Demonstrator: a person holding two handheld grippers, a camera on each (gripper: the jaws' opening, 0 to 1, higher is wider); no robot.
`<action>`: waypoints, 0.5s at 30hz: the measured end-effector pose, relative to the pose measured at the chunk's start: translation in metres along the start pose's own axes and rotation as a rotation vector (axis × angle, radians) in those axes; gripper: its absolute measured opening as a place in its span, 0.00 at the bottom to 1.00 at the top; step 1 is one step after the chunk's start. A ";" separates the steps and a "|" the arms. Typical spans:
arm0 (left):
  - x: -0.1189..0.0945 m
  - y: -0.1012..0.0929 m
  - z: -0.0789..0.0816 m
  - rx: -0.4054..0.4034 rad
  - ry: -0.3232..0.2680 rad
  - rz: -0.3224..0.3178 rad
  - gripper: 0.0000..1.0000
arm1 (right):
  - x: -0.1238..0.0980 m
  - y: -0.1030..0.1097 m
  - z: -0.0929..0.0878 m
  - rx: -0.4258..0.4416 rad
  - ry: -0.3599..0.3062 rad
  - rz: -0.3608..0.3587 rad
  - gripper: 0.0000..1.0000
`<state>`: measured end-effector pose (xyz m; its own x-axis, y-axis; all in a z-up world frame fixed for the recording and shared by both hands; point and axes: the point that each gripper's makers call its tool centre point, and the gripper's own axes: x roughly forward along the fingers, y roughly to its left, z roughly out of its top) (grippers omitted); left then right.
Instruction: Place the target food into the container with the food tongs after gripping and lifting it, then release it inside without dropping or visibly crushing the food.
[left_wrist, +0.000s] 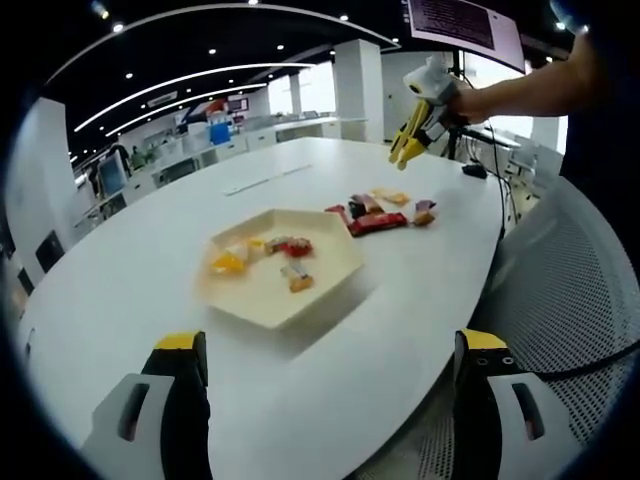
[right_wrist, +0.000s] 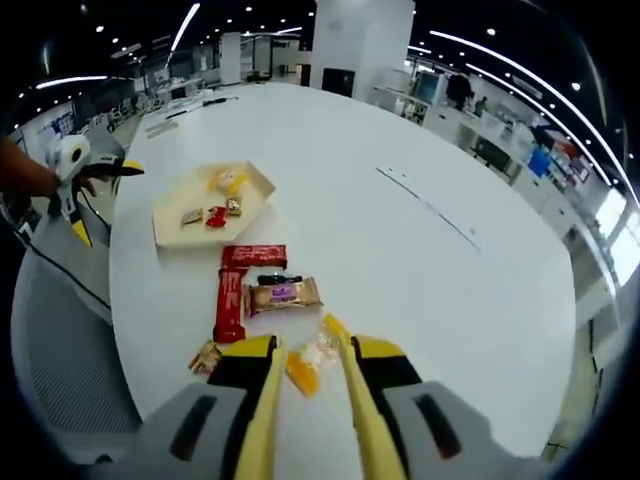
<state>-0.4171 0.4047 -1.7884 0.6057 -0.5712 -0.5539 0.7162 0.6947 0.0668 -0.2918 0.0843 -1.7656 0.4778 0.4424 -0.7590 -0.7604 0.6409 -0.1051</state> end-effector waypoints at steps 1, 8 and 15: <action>0.000 0.000 0.000 -0.001 -0.001 0.000 0.99 | 0.002 -0.001 -0.001 0.005 0.001 -0.008 0.29; 0.000 -0.001 -0.001 -0.001 0.006 -0.003 0.99 | 0.020 0.002 -0.009 0.051 0.012 -0.049 0.29; 0.000 -0.001 -0.001 -0.006 0.006 -0.003 0.99 | 0.032 0.004 -0.013 0.050 0.021 -0.054 0.29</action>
<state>-0.4178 0.4047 -1.7895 0.6014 -0.5706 -0.5592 0.7160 0.6955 0.0603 -0.2856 0.0927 -1.7988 0.5080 0.3932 -0.7664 -0.7102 0.6946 -0.1144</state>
